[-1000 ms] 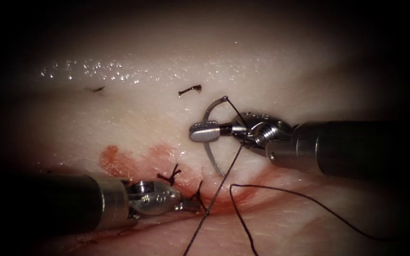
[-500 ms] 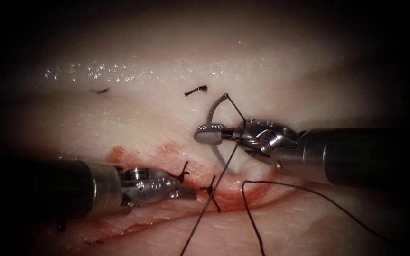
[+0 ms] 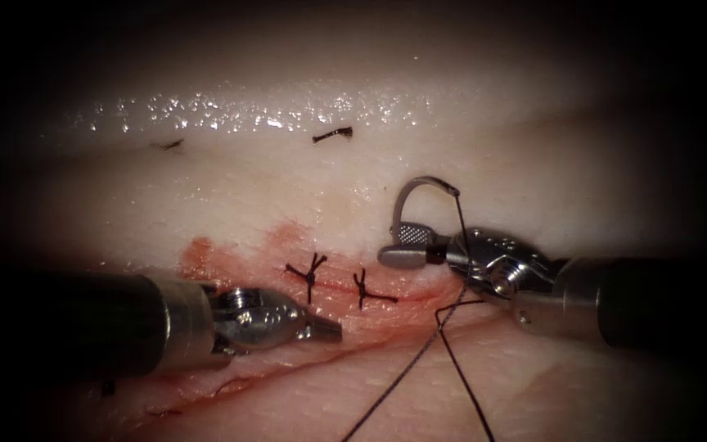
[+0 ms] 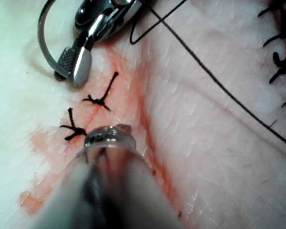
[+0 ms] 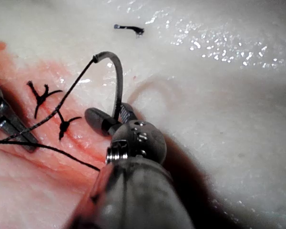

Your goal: Wound Closure

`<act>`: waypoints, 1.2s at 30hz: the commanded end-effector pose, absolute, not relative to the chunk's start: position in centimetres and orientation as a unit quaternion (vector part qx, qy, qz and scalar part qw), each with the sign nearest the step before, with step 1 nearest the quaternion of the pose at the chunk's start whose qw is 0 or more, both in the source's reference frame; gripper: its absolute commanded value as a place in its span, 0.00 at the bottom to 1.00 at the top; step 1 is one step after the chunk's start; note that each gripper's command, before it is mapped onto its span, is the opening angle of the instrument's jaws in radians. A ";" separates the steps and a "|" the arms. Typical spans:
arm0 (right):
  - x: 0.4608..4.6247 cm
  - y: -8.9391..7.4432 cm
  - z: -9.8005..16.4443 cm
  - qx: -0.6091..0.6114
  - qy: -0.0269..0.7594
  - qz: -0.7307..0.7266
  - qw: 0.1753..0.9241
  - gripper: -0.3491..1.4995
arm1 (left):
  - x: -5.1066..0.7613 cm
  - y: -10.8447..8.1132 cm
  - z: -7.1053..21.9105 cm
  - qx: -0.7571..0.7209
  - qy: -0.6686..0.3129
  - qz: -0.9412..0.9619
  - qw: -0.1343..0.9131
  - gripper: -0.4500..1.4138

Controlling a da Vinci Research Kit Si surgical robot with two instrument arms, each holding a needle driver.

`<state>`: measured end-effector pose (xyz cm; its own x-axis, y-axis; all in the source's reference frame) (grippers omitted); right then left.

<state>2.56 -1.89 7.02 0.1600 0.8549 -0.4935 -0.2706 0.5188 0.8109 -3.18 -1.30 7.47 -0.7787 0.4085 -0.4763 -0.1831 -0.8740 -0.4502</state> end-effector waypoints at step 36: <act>2.10 -0.9 7.1 0.146 0.715 0.074 0.680 0.80 | -3.45 -1.2 7.5 -0.321 -0.172 0.920 0.148 0.19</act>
<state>1.99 -0.97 7.04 -0.0285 0.3182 -0.9476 0.1027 0.9439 0.3138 -3.39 -1.18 7.46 -0.7529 0.3850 -0.5337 -0.1668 -0.8962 -0.4112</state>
